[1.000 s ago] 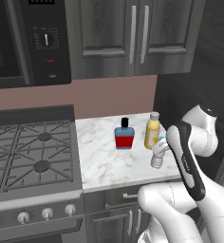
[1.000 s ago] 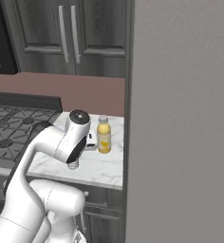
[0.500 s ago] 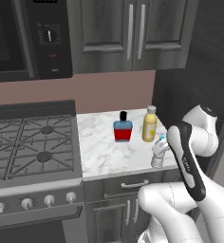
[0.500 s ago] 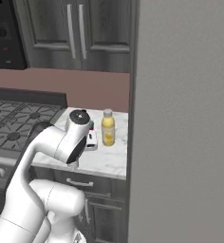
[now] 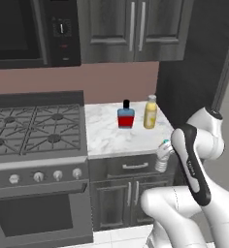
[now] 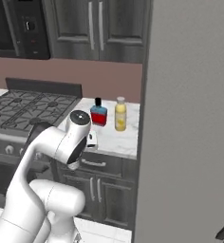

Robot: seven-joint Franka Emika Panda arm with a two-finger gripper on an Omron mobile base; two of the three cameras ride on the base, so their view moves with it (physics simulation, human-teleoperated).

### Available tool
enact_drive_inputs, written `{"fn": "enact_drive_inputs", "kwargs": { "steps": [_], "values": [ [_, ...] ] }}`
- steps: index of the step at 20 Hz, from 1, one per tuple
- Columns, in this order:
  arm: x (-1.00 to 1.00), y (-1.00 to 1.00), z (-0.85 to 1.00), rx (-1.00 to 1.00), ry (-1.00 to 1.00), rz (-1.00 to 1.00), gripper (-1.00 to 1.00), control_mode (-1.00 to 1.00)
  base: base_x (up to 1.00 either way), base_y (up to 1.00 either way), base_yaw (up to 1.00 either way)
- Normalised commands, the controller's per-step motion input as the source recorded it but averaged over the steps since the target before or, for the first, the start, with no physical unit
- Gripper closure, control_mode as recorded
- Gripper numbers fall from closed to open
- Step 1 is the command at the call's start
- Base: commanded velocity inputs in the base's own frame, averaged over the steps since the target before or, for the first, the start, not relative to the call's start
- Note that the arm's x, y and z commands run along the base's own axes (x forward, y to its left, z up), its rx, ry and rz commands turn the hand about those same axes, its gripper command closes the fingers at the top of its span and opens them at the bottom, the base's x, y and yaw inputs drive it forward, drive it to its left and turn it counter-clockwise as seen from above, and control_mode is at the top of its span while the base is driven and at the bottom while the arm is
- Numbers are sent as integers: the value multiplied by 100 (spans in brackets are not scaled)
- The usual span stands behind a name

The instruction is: Place the drinks on the dining counter in a tight cluster.

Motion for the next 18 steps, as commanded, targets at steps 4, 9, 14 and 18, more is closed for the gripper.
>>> {"fn": "enact_drive_inputs", "kwargs": {
  "steps": [4,9,14,18],
  "values": [
    [0,0,0,0,0,0,100,100,-38,25,40],
    [0,0,0,0,0,0,100,100,-9,22,81],
    [0,0,0,0,0,0,100,100,-9,18,96],
    [0,0,0,0,0,0,100,100,-9,10,100]
  ]
}}
